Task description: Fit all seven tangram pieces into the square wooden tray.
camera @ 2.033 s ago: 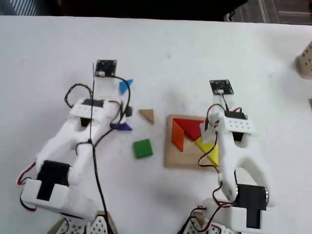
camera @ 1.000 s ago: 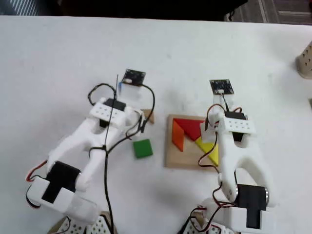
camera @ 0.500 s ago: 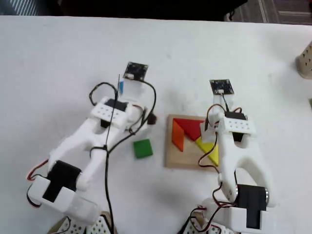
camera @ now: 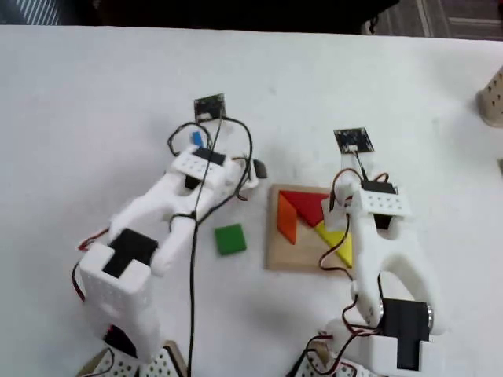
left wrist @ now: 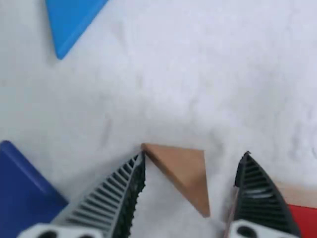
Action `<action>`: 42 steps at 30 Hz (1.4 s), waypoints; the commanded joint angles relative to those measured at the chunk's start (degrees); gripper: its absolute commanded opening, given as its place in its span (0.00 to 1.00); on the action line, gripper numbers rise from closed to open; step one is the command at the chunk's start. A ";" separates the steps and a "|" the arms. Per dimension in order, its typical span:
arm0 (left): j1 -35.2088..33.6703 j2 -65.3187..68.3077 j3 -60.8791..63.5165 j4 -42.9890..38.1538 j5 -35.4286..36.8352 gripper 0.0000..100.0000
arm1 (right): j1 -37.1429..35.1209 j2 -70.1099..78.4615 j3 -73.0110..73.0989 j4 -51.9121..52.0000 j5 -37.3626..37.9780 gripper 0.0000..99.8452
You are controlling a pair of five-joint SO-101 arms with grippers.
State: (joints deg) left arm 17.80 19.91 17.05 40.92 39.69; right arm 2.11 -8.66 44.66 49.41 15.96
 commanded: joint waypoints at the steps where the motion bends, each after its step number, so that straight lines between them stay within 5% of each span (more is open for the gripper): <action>1: 0.75 -0.31 -4.75 2.99 1.14 0.30 | -0.75 -1.80 0.09 -0.57 0.97 0.02; 14: 2.24 0.13 -4.84 8.44 0.70 0.30 | -1.01 -1.71 0.09 -0.57 0.97 0.02; 42: 0.04 2.59 -5.10 2.99 4.57 0.24 | -1.01 -1.71 0.09 -0.57 0.97 0.02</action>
State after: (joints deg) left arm 17.80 20.88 15.21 44.62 43.91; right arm 1.93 -8.66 44.66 49.41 16.13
